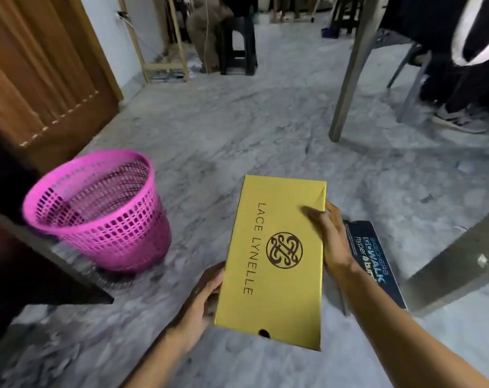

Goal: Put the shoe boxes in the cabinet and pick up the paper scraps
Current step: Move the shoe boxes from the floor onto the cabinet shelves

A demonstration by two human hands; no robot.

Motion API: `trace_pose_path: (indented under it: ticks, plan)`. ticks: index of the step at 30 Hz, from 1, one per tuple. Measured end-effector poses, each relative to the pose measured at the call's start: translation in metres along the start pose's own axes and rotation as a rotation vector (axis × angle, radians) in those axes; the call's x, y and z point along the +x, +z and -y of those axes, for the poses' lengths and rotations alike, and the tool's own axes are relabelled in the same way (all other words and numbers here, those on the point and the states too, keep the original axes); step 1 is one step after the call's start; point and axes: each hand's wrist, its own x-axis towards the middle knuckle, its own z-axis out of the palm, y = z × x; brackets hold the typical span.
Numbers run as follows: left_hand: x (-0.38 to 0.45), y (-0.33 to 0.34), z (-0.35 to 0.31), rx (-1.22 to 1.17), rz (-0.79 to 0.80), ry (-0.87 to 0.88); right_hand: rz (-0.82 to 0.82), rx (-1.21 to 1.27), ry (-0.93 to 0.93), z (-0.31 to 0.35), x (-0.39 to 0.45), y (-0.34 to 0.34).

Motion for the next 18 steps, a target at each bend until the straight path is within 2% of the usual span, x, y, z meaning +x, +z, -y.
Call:
trace_pose_path:
  ticks: [4,7,11,18]
  plan:
    - [-0.029,-0.036,-0.057,-0.039,-0.154,0.191,0.273,-0.029,-0.074,0.021,-0.031,0.073]
    - [-0.062,-0.064,-0.095,-0.075,-0.194,0.352,0.454,-0.018,-0.127,0.048,-0.061,0.132]
    - [-0.122,-0.112,-0.126,-0.06,-0.312,0.563,0.583,-0.007,-0.218,0.069,-0.095,0.205]
    - [-0.234,-0.196,-0.161,-0.094,-0.586,0.696,0.847,-0.022,-0.246,0.103,-0.171,0.319]
